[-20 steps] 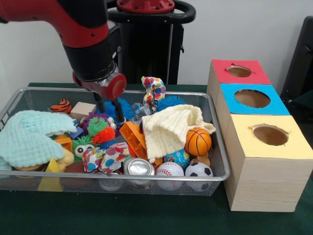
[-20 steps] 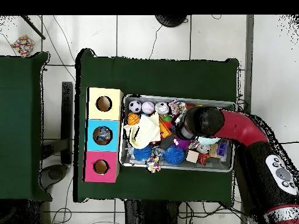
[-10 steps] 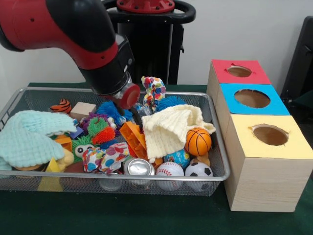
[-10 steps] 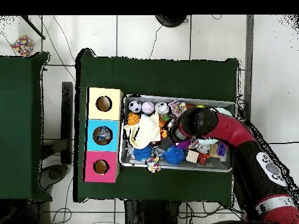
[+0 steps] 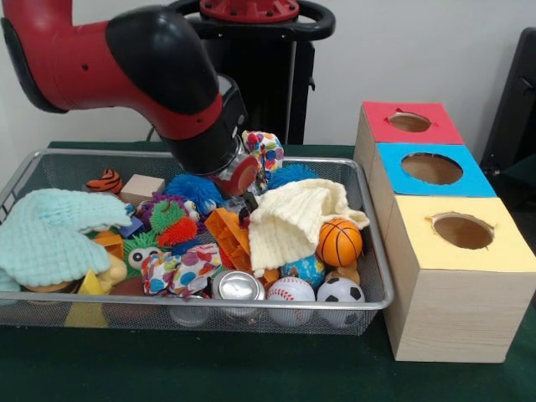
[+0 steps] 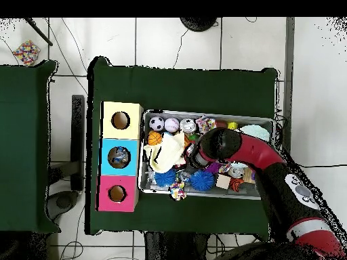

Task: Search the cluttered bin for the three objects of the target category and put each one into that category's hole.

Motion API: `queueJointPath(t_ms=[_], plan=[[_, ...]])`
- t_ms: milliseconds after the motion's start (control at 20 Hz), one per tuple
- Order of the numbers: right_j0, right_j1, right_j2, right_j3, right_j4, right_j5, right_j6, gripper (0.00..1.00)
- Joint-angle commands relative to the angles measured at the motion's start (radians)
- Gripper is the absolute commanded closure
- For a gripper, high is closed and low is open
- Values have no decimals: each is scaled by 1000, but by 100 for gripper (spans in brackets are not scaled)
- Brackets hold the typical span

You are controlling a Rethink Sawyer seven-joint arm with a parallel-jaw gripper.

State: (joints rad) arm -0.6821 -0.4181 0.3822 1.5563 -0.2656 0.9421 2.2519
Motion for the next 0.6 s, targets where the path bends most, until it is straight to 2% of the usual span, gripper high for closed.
queueJointPath(t_ms=[50,300,600], plan=[[38,75,-57,27,26,111,47,0],[49,121,-72,-8,50,146,50,0],[95,138,-106,-46,46,187,70,0]])
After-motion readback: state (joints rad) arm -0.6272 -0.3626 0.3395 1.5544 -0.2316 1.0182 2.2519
